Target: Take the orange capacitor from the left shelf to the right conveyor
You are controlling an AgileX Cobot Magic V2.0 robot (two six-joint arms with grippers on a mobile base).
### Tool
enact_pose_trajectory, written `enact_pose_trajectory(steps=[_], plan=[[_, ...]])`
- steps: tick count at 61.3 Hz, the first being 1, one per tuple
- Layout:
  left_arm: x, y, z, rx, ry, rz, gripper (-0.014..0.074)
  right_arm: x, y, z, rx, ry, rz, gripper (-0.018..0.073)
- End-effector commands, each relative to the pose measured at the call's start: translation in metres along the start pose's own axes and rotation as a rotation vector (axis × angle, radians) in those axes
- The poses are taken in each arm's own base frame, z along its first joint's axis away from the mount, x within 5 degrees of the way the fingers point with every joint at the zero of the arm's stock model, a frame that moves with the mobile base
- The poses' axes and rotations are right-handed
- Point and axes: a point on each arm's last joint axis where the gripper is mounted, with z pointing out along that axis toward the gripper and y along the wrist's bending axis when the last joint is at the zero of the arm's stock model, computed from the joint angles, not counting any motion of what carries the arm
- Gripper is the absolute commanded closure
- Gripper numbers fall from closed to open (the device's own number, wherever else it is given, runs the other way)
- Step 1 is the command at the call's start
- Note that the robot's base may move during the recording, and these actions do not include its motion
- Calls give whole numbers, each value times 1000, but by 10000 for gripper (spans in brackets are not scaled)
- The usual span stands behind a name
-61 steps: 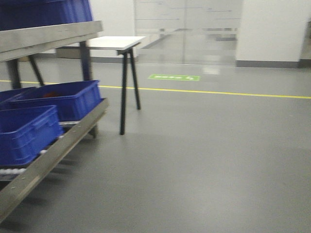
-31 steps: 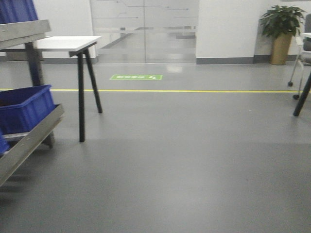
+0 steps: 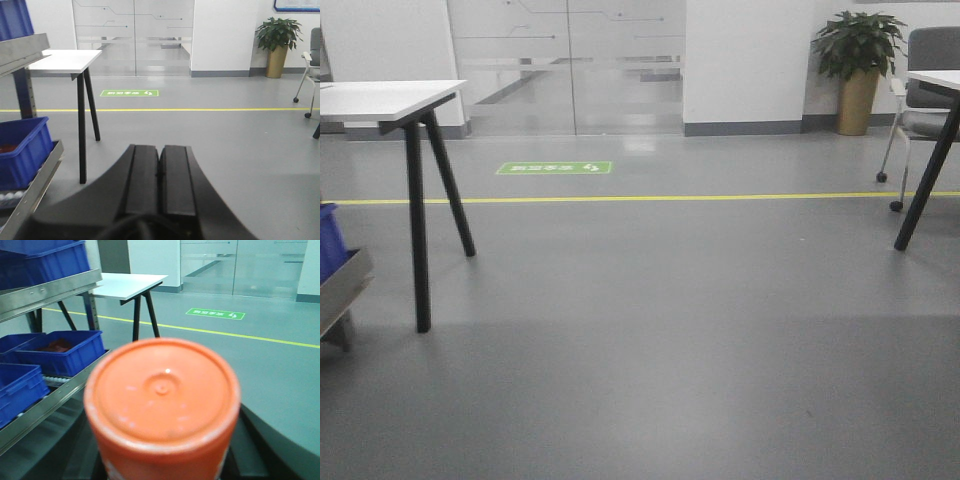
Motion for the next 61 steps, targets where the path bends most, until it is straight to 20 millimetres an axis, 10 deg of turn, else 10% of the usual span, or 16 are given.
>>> enact_pose_trajectory(steps=[1,61], plan=[[-10,0,0,3,-82,-12,701,-15,3,-1,-20,-97,-21,504],[-10,0,0,3,-82,-6,701,-15,3,-1,-22,-98,-21,504]])
